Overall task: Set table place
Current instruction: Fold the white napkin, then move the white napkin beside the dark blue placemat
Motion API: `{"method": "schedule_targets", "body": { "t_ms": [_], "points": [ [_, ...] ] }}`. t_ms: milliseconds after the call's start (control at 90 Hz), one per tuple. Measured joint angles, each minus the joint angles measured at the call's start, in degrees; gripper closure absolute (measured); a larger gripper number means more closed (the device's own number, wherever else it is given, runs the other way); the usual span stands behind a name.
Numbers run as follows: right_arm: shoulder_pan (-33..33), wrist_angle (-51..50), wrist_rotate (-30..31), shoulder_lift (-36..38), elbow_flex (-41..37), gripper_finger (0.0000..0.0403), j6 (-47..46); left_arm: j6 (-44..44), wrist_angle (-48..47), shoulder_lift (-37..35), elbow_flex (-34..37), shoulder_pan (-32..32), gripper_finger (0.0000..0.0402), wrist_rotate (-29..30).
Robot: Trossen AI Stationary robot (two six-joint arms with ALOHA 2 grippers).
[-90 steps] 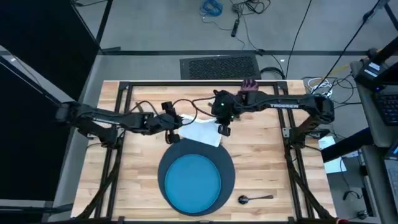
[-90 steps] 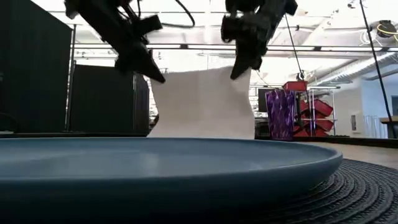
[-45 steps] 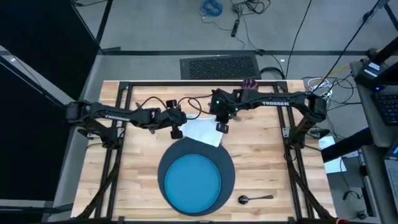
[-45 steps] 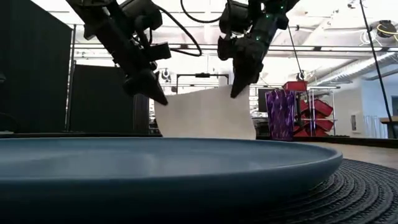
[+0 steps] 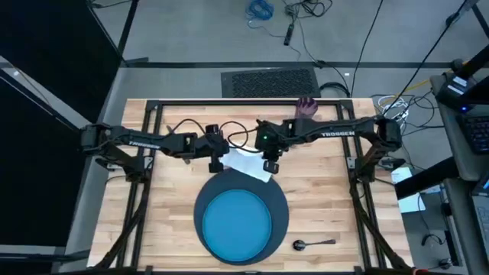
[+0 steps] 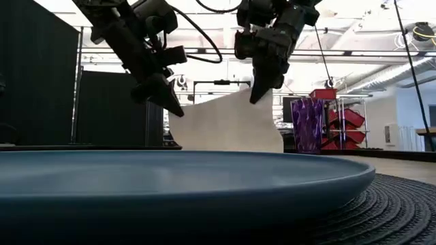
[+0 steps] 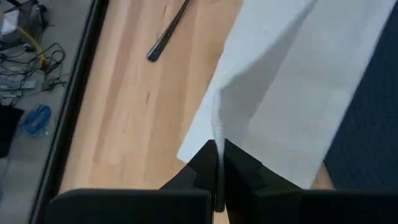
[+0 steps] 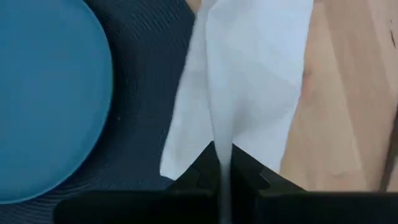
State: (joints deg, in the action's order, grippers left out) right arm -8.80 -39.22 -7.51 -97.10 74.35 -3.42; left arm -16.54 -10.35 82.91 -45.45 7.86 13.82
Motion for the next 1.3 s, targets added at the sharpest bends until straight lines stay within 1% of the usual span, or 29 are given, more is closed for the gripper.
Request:
{"method": "schedule_targets", "body": {
  "t_ms": [111, 222, 367, 489, 578, 711, 822, 878, 922, 1056, 1133, 1178, 1300],
  "points": [
    [-0.09, -0.11, -0.07, -0.09, 0.00, 0.0375, 0.00, -0.32, -0.67, -0.02, 0.00, -0.03, 0.0396, -2.68],
    [-0.14, -0.38, 0.03, -0.09, 0.00, 0.0341, -0.45, -0.32, -1.91, -0.02, 0.00, 0.00, 0.0379, -3.05],
    [-0.07, -1.64, -0.34, -0.09, 0.00, 0.0296, -1.19, -0.29, -3.65, -0.02, 0.00, -0.01, 0.0348, -1.46],
    [-0.09, -3.42, 0.01, -0.09, 0.00, 0.0266, -1.65, -0.25, -4.11, -0.04, 0.00, 0.00, 0.0326, 0.63],
    [-0.24, -4.45, 0.41, -0.09, 0.00, 0.0253, -0.75, -0.25, -3.96, -0.04, 0.00, 0.00, 0.0317, 0.73],
    [-0.42, -5.71, 3.46, -0.09, 0.00, 0.0244, -0.16, 1.15, -3.71, -0.04, -0.02, 0.23, 0.0315, 0.12],
    [-1.11, -7.08, 7.12, -0.07, 0.00, 0.0243, -0.01, 6.71, -3.89, -0.04, -0.24, 2.81, 0.0314, -0.75],
    [-1.67, -8.29, 7.91, -0.07, 0.00, 0.0243, -0.11, 9.40, -4.19, -0.22, -0.26, 5.02, 0.0314, -2.61],
    [-2.19, -9.58, 7.85, -0.07, 0.00, 0.0243, -0.09, 11.89, -4.41, -0.73, -0.26, 7.07, 0.0314, -5.37],
    [-3.51, -12.96, 7.76, -0.07, 0.00, 0.0243, 0.17, 21.88, -3.99, -1.04, -0.39, 13.91, 0.0314, -22.54],
    [-4.07, -14.00, 7.69, -0.07, 0.00, 0.0243, 0.22, 27.04, -4.72, -0.59, -0.37, 16.38, 0.0314, -29.92],
    [-4.38, -14.45, 7.67, -0.07, 0.00, 0.0243, 0.56, 29.23, -5.88, -0.38, -0.37, 17.21, 0.0314, -31.52],
    [-4.70, -14.47, 7.69, 0.09, -0.09, 0.0243, 1.88, 32.08, -11.65, 0.47, -0.35, 17.79, 0.0314, -31.16]
  ]
}}
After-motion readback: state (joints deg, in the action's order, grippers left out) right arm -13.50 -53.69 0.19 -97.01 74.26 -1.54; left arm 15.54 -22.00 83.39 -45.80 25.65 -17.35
